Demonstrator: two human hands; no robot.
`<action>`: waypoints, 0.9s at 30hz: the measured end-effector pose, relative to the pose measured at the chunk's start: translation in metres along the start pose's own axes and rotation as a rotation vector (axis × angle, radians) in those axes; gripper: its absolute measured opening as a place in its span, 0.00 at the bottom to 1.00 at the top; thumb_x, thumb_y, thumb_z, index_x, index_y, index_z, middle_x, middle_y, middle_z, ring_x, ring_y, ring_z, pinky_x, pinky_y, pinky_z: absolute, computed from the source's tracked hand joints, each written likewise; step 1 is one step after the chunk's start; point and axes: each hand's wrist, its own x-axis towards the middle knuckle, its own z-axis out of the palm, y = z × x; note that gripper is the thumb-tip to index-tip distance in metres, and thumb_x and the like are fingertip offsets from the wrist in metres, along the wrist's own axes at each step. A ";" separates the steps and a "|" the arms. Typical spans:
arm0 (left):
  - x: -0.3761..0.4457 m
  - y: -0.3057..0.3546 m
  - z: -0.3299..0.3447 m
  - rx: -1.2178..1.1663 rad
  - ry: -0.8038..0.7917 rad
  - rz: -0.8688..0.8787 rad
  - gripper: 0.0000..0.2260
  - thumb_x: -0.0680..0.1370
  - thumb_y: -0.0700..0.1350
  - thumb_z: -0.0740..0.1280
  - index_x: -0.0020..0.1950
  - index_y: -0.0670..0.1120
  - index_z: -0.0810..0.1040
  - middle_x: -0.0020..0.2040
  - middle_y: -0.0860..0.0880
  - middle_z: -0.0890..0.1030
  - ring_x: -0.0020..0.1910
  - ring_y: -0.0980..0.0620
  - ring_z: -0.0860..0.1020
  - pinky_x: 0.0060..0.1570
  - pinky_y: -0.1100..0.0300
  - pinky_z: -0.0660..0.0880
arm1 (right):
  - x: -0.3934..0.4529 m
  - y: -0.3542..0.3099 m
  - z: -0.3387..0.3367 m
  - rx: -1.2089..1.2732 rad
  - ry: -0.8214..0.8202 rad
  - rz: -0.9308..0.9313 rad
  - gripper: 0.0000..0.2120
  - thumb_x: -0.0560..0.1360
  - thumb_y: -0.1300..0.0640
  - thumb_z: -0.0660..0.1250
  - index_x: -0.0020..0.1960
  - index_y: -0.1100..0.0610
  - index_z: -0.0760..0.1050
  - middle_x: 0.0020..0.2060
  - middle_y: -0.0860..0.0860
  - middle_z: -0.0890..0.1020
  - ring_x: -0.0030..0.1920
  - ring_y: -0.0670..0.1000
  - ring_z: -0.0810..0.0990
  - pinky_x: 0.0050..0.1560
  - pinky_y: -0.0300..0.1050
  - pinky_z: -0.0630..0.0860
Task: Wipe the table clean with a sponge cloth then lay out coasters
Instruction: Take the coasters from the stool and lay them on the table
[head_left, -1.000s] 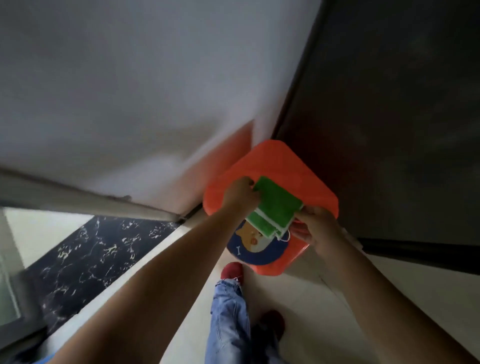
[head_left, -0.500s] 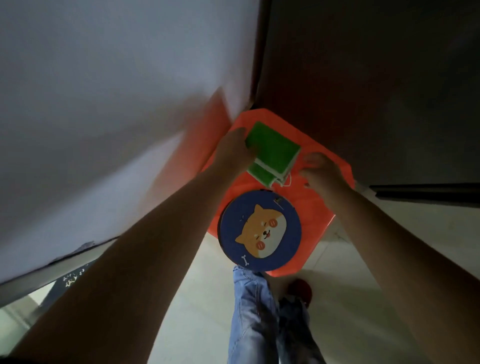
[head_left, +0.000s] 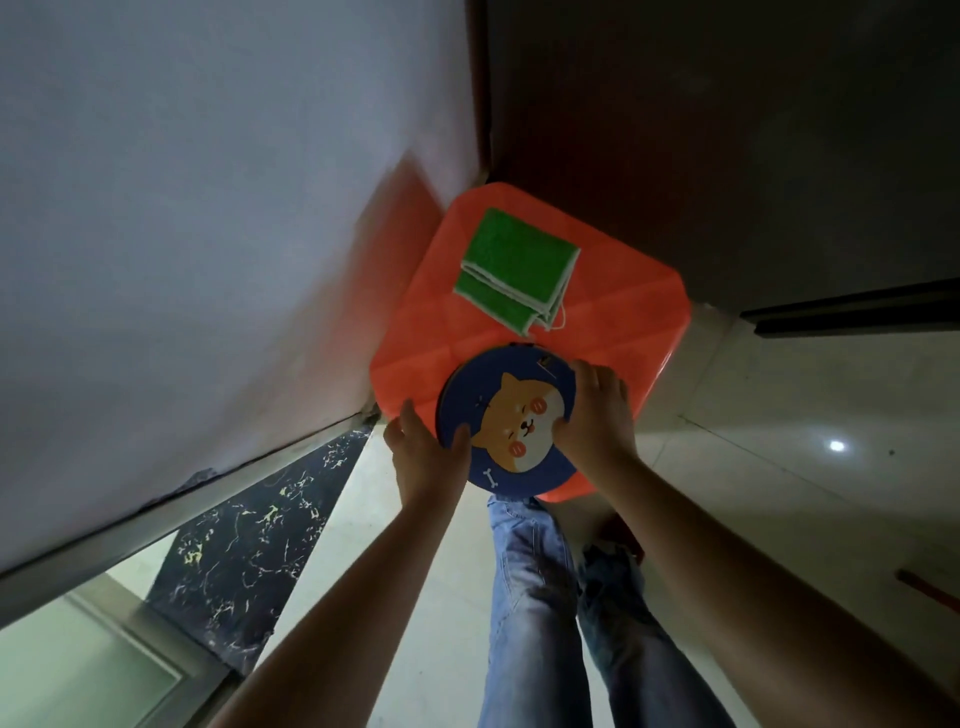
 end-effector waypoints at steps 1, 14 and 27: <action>-0.001 -0.003 0.003 -0.021 -0.010 -0.009 0.30 0.74 0.43 0.66 0.72 0.41 0.57 0.69 0.39 0.63 0.65 0.39 0.68 0.56 0.52 0.69 | 0.001 0.000 -0.002 0.005 -0.013 0.017 0.29 0.69 0.66 0.64 0.68 0.60 0.60 0.63 0.59 0.68 0.64 0.59 0.65 0.63 0.48 0.62; -0.017 0.000 0.008 -0.222 -0.134 0.168 0.08 0.70 0.36 0.69 0.48 0.41 0.75 0.41 0.44 0.77 0.43 0.45 0.74 0.41 0.54 0.71 | -0.027 0.038 -0.037 0.445 -0.171 0.027 0.09 0.71 0.65 0.64 0.44 0.61 0.63 0.34 0.50 0.70 0.41 0.53 0.71 0.30 0.39 0.63; -0.161 0.123 0.145 -0.184 -0.741 0.398 0.23 0.61 0.44 0.71 0.54 0.41 0.75 0.51 0.41 0.80 0.51 0.42 0.78 0.54 0.49 0.75 | -0.136 0.250 -0.170 1.306 -0.043 0.151 0.16 0.54 0.64 0.57 0.39 0.58 0.75 0.29 0.49 0.79 0.32 0.46 0.78 0.33 0.37 0.71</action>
